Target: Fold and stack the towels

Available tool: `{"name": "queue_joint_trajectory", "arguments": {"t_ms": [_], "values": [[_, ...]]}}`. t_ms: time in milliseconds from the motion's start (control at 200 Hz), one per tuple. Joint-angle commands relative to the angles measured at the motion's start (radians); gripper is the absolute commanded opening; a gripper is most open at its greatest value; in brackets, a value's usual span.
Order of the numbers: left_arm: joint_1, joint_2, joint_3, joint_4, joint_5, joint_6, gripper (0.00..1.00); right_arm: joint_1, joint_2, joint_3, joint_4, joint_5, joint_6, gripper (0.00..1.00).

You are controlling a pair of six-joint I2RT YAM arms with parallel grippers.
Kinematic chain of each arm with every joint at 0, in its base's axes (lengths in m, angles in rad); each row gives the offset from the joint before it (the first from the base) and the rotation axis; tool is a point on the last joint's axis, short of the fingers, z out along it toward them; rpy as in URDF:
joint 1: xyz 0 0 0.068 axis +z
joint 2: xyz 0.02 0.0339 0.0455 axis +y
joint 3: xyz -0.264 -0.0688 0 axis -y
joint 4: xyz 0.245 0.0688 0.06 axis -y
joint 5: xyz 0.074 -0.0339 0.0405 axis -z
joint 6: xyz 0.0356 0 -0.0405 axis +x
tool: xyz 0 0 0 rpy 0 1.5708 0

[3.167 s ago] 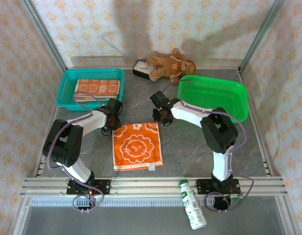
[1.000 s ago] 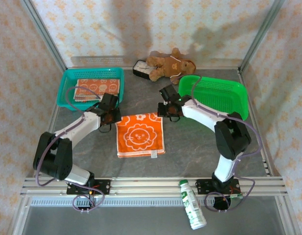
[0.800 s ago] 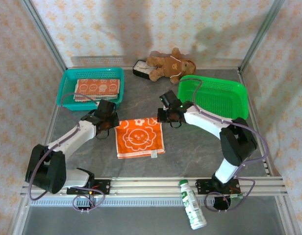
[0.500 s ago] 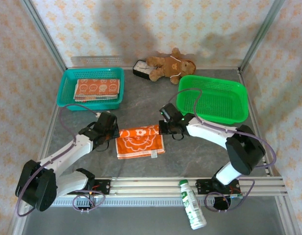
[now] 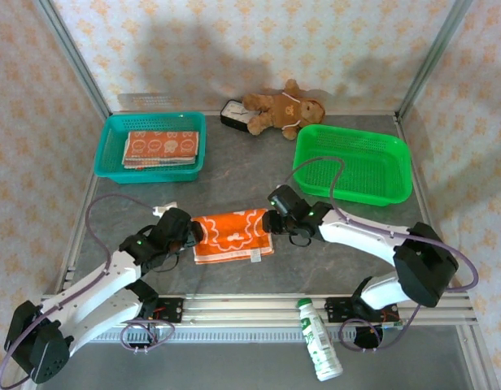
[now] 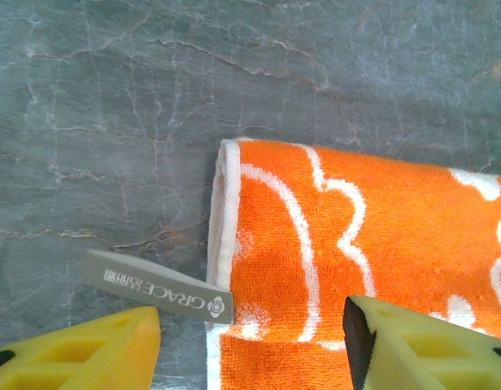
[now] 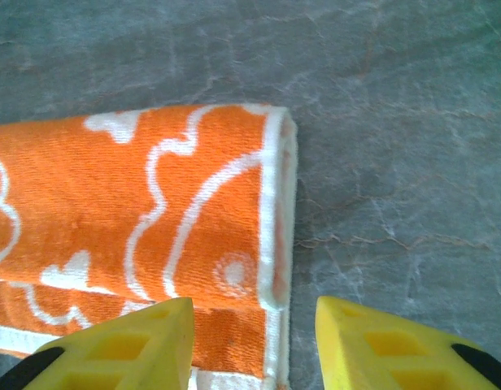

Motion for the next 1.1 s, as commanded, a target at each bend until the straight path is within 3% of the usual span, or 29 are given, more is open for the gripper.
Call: {"name": "queue_joint_trajectory", "arguments": {"t_ms": [0,170,260,756,1091], "values": [[0.000,0.011,0.004,-0.048,-0.051,-0.039,0.60,0.002,0.062,0.056,-0.069,0.057,0.076,0.40],[0.045,0.114,0.044,-0.017,0.017,-0.033,0.49,-0.004,0.130,0.108,-0.052,0.007,0.115,0.39],[0.078,0.165,0.057,0.009,0.057,-0.023,0.37,-0.016,0.170,0.141,-0.071,-0.008,0.112,0.34],[0.107,0.305,0.064,0.124,0.118,0.022,0.23,-0.047,0.240,0.165,-0.077,-0.062,0.103,0.28],[0.106,0.313,0.040,0.124,0.139,0.001,0.14,-0.048,0.241,0.152,-0.062,-0.081,0.112,0.13]]}}
